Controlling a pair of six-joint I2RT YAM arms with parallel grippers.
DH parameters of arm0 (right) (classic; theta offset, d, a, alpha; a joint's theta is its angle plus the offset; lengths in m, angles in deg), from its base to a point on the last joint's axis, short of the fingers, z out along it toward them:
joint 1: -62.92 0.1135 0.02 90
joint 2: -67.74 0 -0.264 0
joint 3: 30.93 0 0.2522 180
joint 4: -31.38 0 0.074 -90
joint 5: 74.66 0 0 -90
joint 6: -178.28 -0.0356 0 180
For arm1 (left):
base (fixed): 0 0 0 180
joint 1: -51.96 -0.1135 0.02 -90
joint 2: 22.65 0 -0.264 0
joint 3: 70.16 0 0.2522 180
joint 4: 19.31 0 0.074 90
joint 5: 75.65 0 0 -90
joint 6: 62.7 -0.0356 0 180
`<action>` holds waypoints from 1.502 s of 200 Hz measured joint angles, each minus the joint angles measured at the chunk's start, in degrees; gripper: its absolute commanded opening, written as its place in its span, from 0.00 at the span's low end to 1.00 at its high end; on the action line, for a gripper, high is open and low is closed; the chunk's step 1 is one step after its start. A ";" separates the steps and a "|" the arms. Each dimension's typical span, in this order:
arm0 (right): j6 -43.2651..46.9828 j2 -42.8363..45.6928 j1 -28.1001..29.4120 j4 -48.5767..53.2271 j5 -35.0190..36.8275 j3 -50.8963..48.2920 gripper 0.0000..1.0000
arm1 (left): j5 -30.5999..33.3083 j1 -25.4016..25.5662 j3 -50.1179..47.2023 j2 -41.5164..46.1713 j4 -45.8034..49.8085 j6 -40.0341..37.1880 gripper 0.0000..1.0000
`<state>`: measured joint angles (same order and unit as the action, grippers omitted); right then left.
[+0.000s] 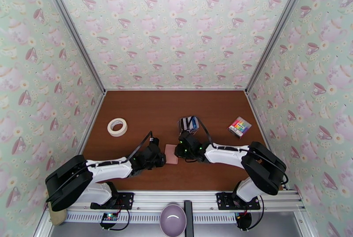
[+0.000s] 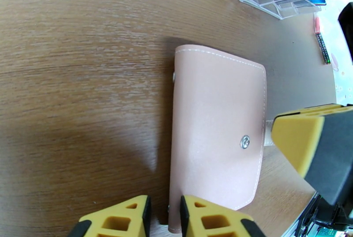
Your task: Put the credit cards into the card holder
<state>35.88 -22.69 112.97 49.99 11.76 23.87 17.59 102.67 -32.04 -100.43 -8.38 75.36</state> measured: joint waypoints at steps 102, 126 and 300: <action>-0.17 2.19 -1.33 -7.32 -3.82 -3.98 0.20 | 0.00 0.00 0.00 -0.39 -0.24 0.02 0.25; -0.17 2.21 -1.44 -7.85 -4.24 -3.98 0.20 | 0.00 0.00 0.00 -0.48 -0.42 0.02 0.25; -5.92 1.64 -3.32 -16.85 -8.87 -10.16 0.32 | -0.02 0.00 -0.28 -1.16 -2.40 0.66 0.26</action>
<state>29.96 -21.05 109.64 33.13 2.89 13.70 17.57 102.67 -32.32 -101.59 -10.79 76.01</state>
